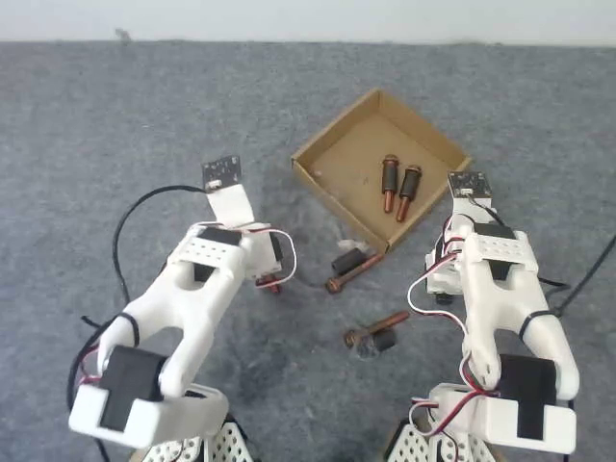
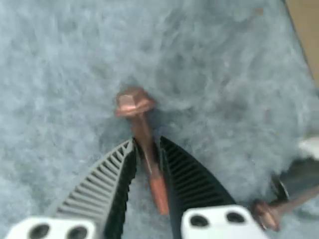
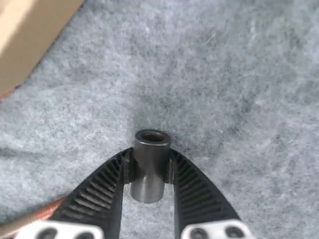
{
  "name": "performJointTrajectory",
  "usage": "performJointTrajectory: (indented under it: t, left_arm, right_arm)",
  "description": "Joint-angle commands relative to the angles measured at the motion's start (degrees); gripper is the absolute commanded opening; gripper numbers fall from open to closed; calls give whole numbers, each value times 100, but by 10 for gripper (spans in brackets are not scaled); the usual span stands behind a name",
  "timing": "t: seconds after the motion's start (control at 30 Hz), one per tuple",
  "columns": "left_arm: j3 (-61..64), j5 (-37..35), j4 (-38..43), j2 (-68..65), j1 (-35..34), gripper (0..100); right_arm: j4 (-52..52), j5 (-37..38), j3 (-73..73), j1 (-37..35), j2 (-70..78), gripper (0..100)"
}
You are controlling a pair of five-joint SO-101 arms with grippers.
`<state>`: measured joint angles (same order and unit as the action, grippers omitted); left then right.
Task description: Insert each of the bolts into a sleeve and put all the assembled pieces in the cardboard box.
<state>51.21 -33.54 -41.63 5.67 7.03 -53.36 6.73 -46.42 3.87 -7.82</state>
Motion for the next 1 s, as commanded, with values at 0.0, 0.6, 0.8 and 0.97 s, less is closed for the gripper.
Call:
performJointTrajectory:
  t: [0.0, 0.6, 0.8, 0.97]
  left_arm:
    - [-365, -44, 44, -26, -308, 73]
    - [-760, -44, -299, -404, -167, 70]
    - [-1692, -26, -1002, -1292, -325, 70]
    - [-1754, -18, -1073, -1319, -325, 47]
  right_arm:
    - [40, -9, 264, 31, -57, 7]
    - [40, -9, 264, 31, -57, 7]
    - [40, -9, 264, 31, -57, 7]
    - [40, -9, 264, 31, -57, 7]
